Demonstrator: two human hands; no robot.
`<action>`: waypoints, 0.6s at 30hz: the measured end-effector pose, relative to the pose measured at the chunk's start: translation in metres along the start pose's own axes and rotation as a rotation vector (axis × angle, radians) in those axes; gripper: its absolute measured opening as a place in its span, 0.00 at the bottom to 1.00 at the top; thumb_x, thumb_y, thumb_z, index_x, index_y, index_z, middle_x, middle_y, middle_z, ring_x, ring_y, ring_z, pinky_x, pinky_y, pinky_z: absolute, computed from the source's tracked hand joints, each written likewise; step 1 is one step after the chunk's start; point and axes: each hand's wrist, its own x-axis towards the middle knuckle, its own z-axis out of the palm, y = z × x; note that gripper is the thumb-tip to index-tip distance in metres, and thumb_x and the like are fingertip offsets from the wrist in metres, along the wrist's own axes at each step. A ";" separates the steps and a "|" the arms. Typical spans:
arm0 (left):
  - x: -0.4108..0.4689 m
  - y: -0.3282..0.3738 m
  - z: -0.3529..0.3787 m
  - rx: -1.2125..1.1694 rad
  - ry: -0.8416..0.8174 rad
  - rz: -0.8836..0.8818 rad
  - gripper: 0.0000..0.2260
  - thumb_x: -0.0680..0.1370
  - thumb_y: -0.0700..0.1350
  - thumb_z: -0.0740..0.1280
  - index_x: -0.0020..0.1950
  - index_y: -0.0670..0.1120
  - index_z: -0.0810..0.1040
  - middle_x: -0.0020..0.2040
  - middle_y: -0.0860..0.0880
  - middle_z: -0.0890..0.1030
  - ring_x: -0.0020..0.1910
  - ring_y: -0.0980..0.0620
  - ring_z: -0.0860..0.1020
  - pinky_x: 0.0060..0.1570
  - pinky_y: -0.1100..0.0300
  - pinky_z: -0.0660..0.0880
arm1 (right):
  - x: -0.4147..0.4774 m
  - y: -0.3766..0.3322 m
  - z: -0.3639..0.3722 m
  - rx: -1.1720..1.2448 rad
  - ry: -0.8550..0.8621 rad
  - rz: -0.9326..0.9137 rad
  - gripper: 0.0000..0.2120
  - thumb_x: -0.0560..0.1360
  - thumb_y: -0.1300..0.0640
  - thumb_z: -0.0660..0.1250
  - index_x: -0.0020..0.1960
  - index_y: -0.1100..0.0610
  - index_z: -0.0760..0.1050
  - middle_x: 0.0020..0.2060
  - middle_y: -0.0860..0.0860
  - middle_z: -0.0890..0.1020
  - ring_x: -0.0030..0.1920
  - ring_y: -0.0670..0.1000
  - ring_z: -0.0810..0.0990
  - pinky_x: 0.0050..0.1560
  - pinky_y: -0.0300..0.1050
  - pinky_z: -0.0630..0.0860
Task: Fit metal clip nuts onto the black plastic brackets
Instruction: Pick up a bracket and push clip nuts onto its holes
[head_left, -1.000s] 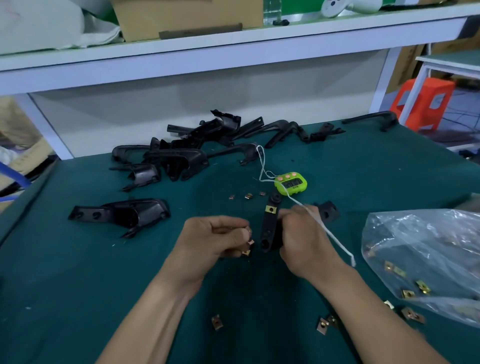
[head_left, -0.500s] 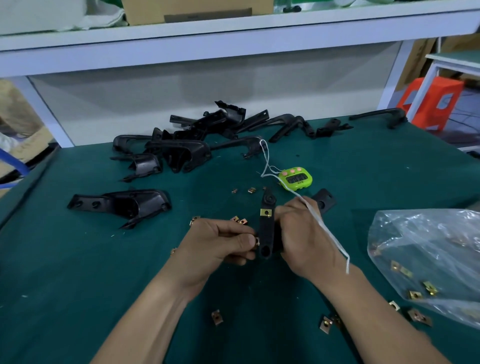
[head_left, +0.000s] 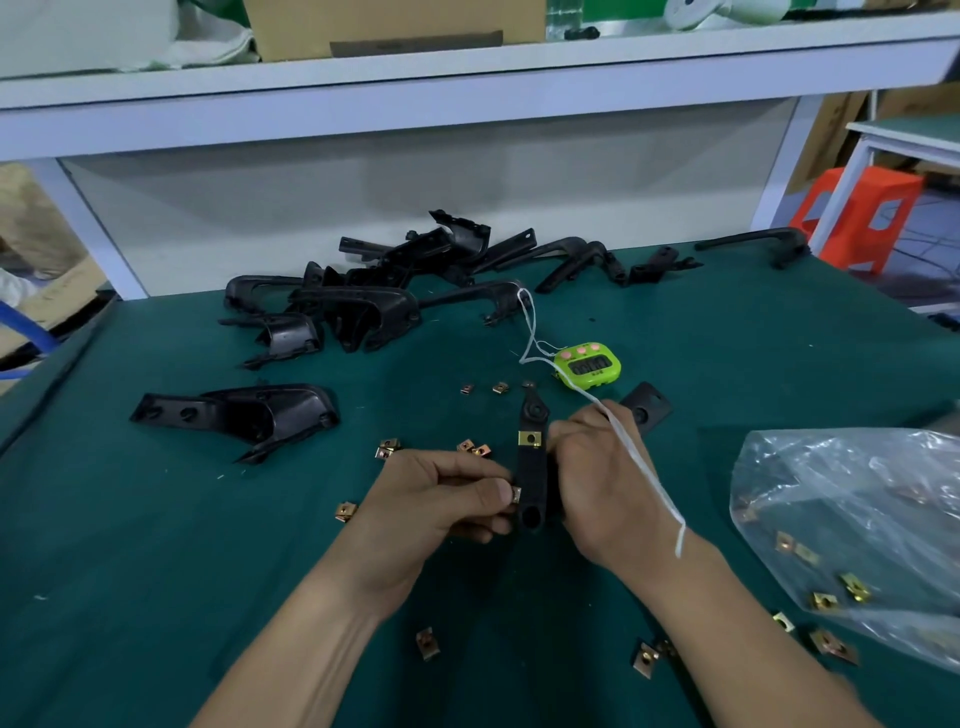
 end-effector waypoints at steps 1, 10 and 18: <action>0.000 -0.001 0.000 -0.002 0.004 0.003 0.08 0.64 0.43 0.77 0.41 0.42 0.87 0.37 0.41 0.85 0.32 0.51 0.82 0.32 0.64 0.78 | 0.001 0.000 0.001 -0.012 0.005 -0.009 0.18 0.60 0.68 0.71 0.32 0.48 0.66 0.28 0.47 0.72 0.36 0.54 0.71 0.53 0.46 0.64; 0.002 -0.006 0.005 -0.071 0.153 -0.036 0.05 0.72 0.36 0.75 0.39 0.44 0.88 0.36 0.44 0.85 0.29 0.52 0.81 0.28 0.65 0.74 | 0.002 -0.003 -0.004 -0.273 -0.208 -0.008 0.11 0.68 0.61 0.60 0.34 0.48 0.61 0.37 0.45 0.70 0.46 0.51 0.67 0.65 0.47 0.60; 0.005 -0.013 0.023 -0.261 0.464 0.009 0.03 0.73 0.31 0.73 0.42 0.37 0.86 0.33 0.44 0.83 0.23 0.53 0.75 0.21 0.65 0.64 | 0.002 -0.013 0.000 -0.371 -0.237 0.113 0.06 0.69 0.58 0.63 0.41 0.46 0.71 0.39 0.46 0.74 0.48 0.53 0.72 0.62 0.49 0.62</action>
